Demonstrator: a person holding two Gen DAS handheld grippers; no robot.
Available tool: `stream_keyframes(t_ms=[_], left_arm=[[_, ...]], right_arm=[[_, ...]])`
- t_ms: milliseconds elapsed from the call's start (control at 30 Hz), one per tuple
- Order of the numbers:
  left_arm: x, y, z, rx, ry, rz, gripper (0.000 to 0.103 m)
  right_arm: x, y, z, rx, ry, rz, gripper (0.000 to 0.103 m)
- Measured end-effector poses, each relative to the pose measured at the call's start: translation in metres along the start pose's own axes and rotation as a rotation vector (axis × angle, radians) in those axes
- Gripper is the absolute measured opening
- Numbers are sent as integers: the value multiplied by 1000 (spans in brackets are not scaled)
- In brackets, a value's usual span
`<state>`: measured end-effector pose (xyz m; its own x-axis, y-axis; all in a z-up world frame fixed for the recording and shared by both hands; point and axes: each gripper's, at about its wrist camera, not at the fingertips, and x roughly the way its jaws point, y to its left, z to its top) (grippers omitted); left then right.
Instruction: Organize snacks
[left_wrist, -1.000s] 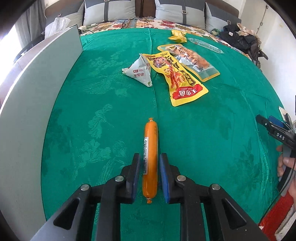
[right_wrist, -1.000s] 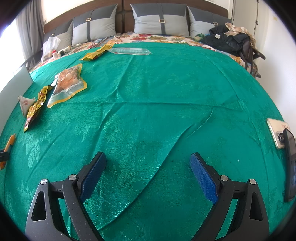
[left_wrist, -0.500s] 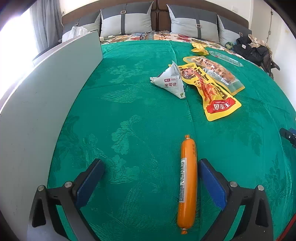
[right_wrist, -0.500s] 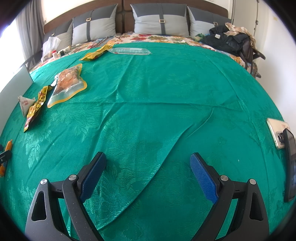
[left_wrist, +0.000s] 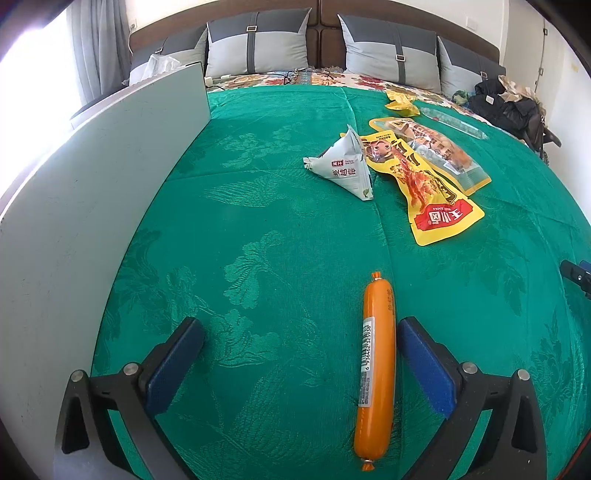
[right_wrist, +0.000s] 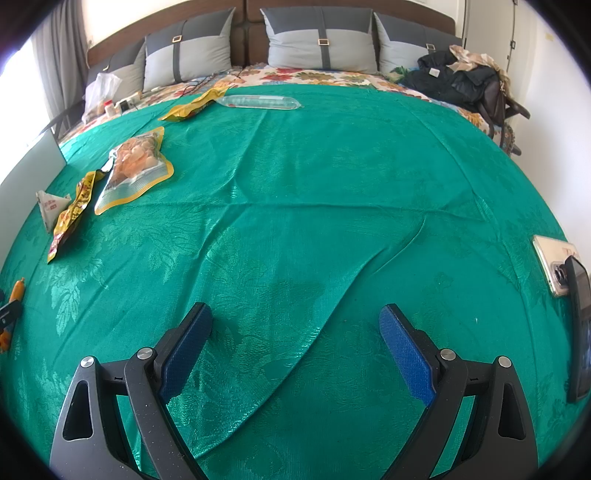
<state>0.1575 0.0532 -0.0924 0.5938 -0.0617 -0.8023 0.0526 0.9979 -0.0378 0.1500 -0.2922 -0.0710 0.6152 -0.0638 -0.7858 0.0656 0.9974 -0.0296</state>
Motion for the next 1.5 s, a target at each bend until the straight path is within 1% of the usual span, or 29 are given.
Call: stream_keyframes(t_ms=[233,300,333,367,433,533,567,633,700,733,800,867,933,967,1000,1033,1067,1167,1300,1400,1467,1500], left_arm=[[0,0,0,-1,0,-1,103],[0,0,0,0,0,0,103],[0,0,0,0,0,0,103],[0,0,0,0,0,0,103],[0,0,0,0,0,0,103],[0,0,0,-1,0,0,103],[0,0,0,-1,0,0,103],[0,0,0,-1,0,0,103],[0,0,0,-1,0,0,103],[0,0,0,-1,0,0,103],[0,0,0,0,0,0,103],[0,0,0,-1,0,0,103],[0,0,0,-1,0,0,103],[0,0,0,-1,0,0,103],[0,0,0,-1,0,0,103],[0,0,0,-1,-1,0,103],[0,0,1,-1,0,0,103],[0,-1,1,-1,0,0,103],[0,-1,1,-1,0,0,103],[0,-1,1,-1,0,0,103],[0,-1,1,-1,0,0,103],[0,-1,1,-1,0,0,103]], right_arm=[[0,0,0,1,0,2,94],[-2,2,0,-3,-7,-11,92],[-5,6,0,-14,-25,-14,92],[-11,14,1,-32,-59,8,92],[-29,36,8,-60,-122,119,92],[-53,83,26,-109,-174,335,92],[-55,103,36,-147,-169,401,92],[-46,144,58,-204,-133,506,92],[-26,182,82,-233,-73,589,90],[-16,200,92,-255,-48,609,90],[9,232,106,-319,-4,592,90],[30,258,112,-373,34,579,89],[51,278,112,-418,98,556,84],[61,283,109,-429,130,531,75],[70,288,107,-435,154,509,60],[77,287,105,-439,177,490,51],[76,285,105,-442,143,489,45],[72,278,105,-427,154,495,38],[46,254,111,-359,92,528,37],[14,227,108,-338,51,542,37],[-6,202,97,-333,37,530,37],[-15,187,89,-340,33,505,38]])
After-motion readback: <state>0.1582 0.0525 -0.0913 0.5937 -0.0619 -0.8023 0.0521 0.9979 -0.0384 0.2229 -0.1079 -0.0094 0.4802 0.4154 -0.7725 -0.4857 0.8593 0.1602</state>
